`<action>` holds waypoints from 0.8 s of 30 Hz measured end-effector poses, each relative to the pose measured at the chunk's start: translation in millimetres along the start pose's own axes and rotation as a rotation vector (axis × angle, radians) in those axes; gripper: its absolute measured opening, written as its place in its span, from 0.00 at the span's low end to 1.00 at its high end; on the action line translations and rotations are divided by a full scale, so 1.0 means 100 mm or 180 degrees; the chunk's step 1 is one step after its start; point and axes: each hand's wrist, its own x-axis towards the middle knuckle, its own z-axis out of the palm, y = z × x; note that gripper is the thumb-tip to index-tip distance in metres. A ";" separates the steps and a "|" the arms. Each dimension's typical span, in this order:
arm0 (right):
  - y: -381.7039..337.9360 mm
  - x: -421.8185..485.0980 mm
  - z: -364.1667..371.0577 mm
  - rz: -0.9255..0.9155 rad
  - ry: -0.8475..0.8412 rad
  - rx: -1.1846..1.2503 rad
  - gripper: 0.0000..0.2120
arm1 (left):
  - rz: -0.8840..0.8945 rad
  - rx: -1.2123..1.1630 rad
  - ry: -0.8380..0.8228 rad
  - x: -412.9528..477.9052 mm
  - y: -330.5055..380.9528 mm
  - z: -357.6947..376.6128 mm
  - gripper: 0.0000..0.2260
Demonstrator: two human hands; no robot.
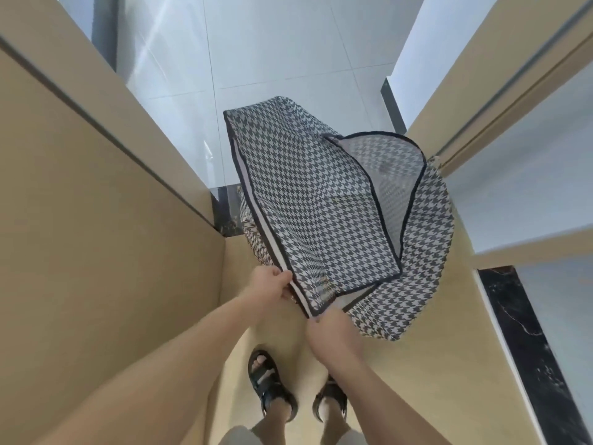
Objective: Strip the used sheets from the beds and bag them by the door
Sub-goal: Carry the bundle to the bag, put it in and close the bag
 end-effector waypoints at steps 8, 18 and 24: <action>0.39 0.34 -0.25 -0.0359 0.0265 -0.0448 0.12 | -0.0205 0.0430 0.0230 -0.08 -0.15 0.06 0.12; 0.33 0.46 -0.35 -0.1265 0.0101 -0.0458 0.10 | 0.2855 0.4043 0.0210 -0.23 -0.12 0.23 0.19; 0.44 0.52 -0.44 -0.1563 0.0262 -0.1159 0.08 | 0.2947 0.3453 0.0235 -0.23 -0.13 0.27 0.06</action>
